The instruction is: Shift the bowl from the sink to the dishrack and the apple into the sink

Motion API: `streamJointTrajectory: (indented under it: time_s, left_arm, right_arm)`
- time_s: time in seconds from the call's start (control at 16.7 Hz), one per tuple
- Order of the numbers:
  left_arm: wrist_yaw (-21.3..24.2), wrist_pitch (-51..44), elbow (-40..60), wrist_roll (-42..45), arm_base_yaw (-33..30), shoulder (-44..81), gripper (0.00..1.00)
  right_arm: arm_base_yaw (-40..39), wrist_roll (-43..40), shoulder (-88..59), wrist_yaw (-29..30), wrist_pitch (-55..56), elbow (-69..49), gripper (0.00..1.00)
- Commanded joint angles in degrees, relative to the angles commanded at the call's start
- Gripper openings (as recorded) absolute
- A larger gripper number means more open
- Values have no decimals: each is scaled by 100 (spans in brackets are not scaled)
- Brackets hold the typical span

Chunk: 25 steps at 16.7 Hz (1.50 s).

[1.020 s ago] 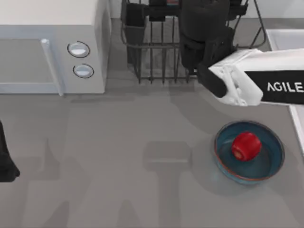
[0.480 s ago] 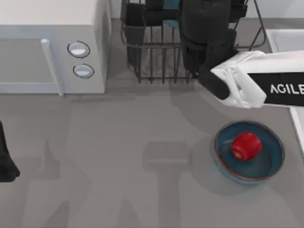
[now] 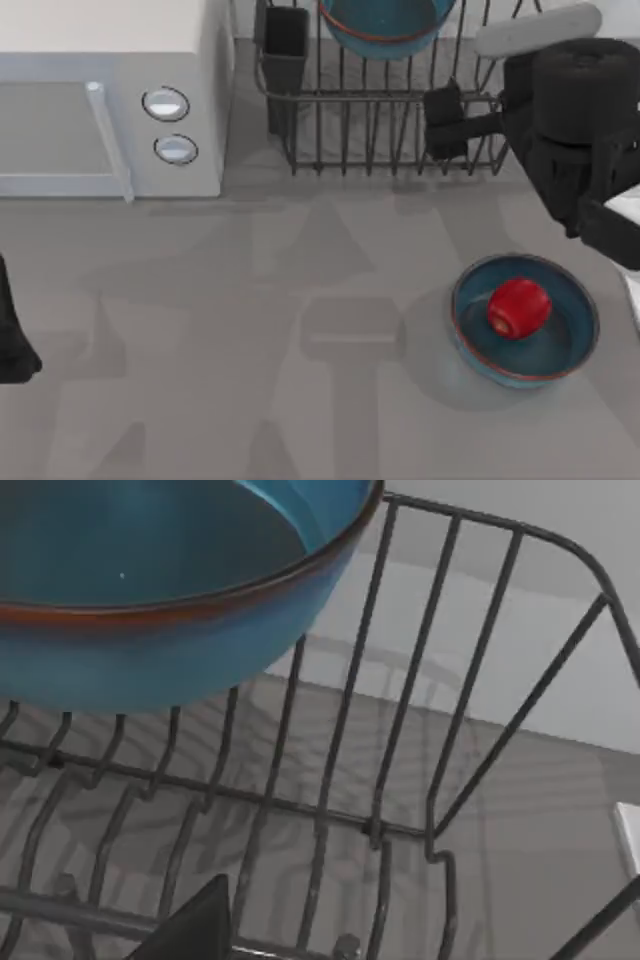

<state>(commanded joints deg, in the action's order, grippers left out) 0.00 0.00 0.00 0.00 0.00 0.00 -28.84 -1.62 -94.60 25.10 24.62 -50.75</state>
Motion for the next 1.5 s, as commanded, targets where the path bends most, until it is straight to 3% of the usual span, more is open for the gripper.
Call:
streamJointTrajectory:
  time_s: [0.24, 0.54, 0.84, 1.14, 1.5]
  left_arm:
    - [0, 0, 0, 0, 0, 0, 100]
    - [0, 0, 0, 0, 0, 0, 100]
    - [0, 0, 0, 0, 0, 0, 100]
    - [0, 0, 0, 0, 0, 0, 100]
    - [0, 0, 0, 0, 0, 0, 100]
  right_arm:
    - [810, -192, 2065, -340, -564, 958, 100]
    - [1691, -195, 5678, -685, -872, 2221, 100]
    - [2574, -42, 8289, -1513, -1531, 3929, 100]
    - [2889, 141, 9410, -2443, -2395, 5014, 100]
    - [2884, 162, 9460, -2510, -2462, 5075, 100]
